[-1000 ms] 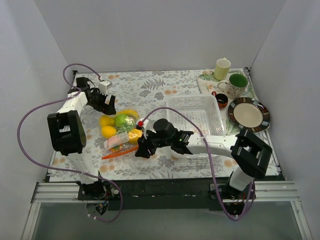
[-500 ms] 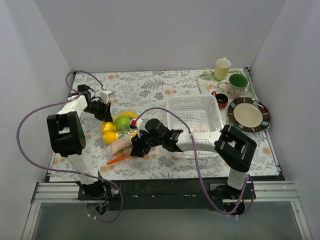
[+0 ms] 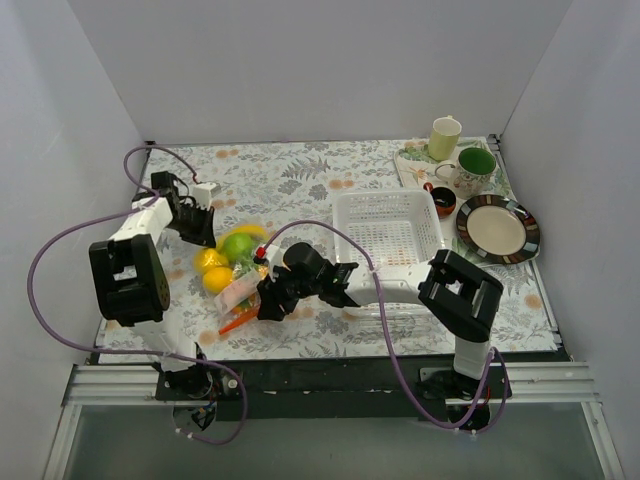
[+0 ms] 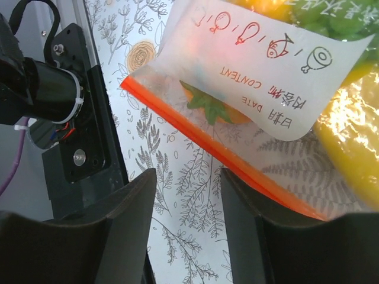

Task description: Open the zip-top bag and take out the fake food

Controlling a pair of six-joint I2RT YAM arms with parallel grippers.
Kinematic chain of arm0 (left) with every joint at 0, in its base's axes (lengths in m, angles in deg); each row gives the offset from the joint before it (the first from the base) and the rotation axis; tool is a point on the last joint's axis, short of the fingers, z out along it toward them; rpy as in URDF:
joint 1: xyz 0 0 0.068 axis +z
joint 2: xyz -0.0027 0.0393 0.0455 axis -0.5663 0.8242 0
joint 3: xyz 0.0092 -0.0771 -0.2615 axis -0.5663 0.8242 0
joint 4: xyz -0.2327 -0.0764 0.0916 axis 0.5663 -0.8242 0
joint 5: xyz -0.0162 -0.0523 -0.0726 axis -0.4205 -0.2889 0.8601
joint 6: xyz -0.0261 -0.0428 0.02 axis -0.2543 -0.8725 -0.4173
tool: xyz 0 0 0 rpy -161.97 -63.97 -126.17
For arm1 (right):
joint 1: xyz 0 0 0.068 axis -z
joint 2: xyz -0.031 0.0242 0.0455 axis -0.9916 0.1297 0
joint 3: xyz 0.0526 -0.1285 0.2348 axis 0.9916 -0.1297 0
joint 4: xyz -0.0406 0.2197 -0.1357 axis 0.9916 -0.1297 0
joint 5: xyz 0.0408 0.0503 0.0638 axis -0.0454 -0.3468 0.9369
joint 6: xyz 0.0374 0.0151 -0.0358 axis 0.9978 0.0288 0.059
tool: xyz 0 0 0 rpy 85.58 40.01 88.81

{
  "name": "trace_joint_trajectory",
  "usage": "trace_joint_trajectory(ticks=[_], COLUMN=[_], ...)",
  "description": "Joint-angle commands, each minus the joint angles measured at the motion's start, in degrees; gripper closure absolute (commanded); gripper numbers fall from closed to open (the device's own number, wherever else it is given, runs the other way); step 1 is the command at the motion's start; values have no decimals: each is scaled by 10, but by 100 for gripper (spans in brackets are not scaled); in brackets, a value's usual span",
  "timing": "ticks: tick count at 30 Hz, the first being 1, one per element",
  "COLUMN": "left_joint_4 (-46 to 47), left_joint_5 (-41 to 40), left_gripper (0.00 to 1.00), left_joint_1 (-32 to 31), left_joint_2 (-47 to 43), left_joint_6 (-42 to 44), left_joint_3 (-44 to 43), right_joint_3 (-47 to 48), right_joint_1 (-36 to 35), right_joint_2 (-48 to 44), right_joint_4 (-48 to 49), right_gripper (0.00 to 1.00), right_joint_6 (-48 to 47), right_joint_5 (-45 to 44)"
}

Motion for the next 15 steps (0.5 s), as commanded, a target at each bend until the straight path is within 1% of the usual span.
trace_joint_trajectory(ticks=[1, 3, 8, 15], left_joint_4=[24, 26, 44, 80], left_joint_5=[-88, -97, -133, -171], left_gripper=[100, 100, 100, 100], left_joint_1=[1, -3, -4, -3], left_joint_2=[-62, -88, -117, -104], left_joint_6=[-49, -50, -41, -24], left_joint_3=[41, 61, 112, 128], right_joint_3=[-7, -1, -6, -16], right_joint_1=[-4, -4, -9, -9], right_joint_2=[3, 9, 16, 11], right_joint_4=[32, 33, 44, 44], right_gripper=[42, 39, 38, 37], right_joint_6=[3, 4, 5, -7], right_joint_5=[-32, -43, -46, -72])
